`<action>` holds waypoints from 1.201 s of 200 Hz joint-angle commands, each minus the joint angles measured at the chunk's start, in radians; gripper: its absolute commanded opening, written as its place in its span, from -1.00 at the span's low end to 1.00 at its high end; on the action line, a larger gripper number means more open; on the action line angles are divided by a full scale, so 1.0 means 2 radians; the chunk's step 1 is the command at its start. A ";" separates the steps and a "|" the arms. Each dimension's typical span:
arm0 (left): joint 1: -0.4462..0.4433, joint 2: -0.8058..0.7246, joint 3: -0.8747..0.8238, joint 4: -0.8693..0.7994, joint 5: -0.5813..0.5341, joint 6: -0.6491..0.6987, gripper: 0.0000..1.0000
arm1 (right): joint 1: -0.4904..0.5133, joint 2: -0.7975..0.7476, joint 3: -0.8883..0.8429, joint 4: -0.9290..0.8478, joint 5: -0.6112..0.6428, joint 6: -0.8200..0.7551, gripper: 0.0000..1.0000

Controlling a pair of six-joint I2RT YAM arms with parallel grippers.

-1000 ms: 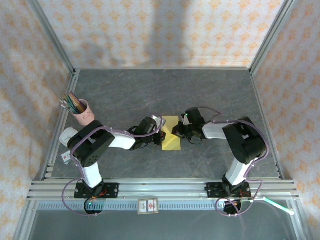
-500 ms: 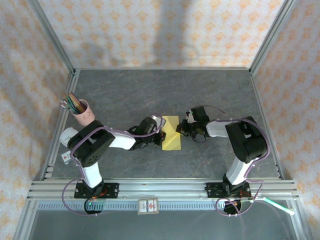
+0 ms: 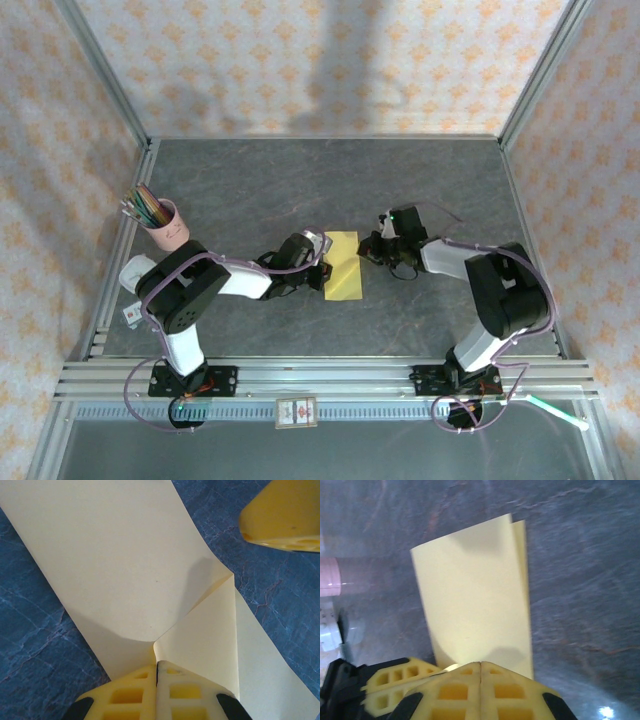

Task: Fold a paper plane with a square sheet of paper (pick it up from the middle)
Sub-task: Fold the triangle a second time at the center of the table.

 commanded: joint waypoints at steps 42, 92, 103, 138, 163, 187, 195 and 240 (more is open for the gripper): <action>0.000 0.031 -0.007 -0.086 -0.027 0.008 -1.00 | 0.055 0.007 -0.014 0.047 -0.003 0.035 -0.97; 0.000 0.031 -0.007 -0.087 -0.026 0.008 -1.00 | 0.056 0.040 -0.021 0.047 0.004 0.022 -0.98; 0.000 0.031 -0.006 -0.088 -0.026 0.009 -1.00 | 0.055 0.045 -0.024 0.050 0.005 0.020 -0.98; 0.000 0.030 -0.002 -0.089 -0.024 0.008 -1.00 | 0.048 0.056 -0.035 0.052 0.011 0.014 -0.98; 0.000 0.025 0.008 -0.092 -0.017 0.002 -0.97 | 0.046 0.059 -0.046 0.051 0.014 0.013 -0.98; 0.000 0.014 0.024 -0.093 -0.014 -0.009 -0.80 | 0.046 0.061 -0.054 0.050 0.018 0.014 -0.98; 0.000 0.010 0.030 -0.094 -0.013 -0.011 -0.73 | 0.046 0.062 -0.057 0.050 0.018 0.014 -0.98; 0.000 -0.032 0.054 -0.108 -0.015 -0.034 -0.41 | 0.046 0.067 -0.065 0.049 0.021 0.015 -0.98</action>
